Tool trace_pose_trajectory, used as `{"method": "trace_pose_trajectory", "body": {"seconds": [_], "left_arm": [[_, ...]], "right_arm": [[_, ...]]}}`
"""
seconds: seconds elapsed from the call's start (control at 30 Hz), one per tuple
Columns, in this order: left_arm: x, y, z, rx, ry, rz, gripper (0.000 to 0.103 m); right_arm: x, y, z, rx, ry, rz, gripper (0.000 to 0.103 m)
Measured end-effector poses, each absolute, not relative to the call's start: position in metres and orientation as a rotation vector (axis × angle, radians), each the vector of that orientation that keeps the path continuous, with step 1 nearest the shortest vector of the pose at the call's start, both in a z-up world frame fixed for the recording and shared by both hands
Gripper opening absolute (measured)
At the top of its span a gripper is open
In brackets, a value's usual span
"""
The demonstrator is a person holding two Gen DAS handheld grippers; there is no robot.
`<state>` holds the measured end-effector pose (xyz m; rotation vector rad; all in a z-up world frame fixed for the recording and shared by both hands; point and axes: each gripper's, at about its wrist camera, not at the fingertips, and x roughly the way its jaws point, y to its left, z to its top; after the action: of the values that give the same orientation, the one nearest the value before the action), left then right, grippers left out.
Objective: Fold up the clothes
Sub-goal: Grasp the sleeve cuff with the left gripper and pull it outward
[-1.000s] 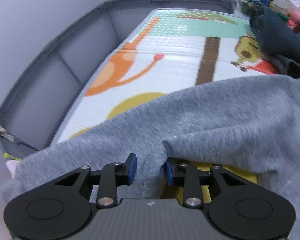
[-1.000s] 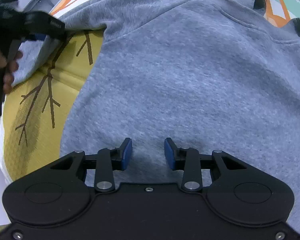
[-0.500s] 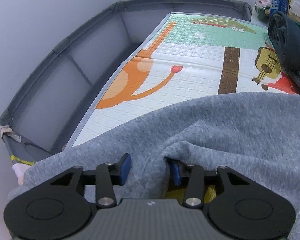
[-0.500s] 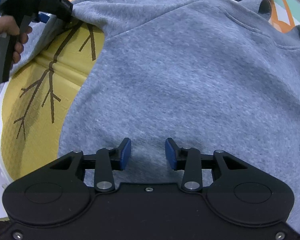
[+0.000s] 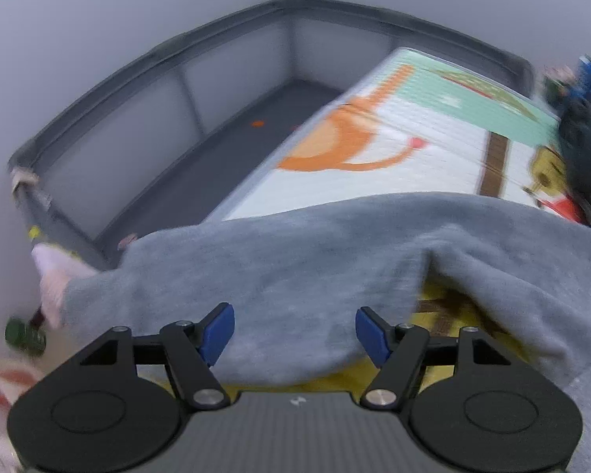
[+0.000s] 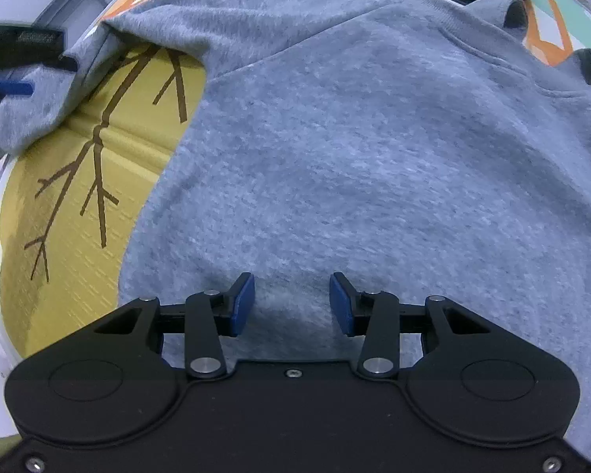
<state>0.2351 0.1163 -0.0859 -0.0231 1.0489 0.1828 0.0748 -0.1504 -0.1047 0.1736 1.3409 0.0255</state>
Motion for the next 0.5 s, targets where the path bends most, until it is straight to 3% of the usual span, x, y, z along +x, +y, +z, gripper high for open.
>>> {"method": "trace_pose_trajectory", "body": {"seconds": [0.23, 0.33, 0.5], "left_arm": [[0.227, 0.174, -0.09, -0.139, 1.047, 0.328, 0.073], [0.223, 0.192, -0.092, -0.159, 1.045, 0.375, 0.081], [0.225, 0.22, -0.102, -0.213, 1.079, 0.426, 0.081]], "right_arm": [[0.082, -0.141, -0.089, 0.167, 1.28, 0.048, 0.041], [0.088, -0.134, -0.085, 0.16, 1.263, 0.06, 0.041], [0.098, -0.121, -0.083, 0.139, 1.256, 0.079, 0.041]]}}
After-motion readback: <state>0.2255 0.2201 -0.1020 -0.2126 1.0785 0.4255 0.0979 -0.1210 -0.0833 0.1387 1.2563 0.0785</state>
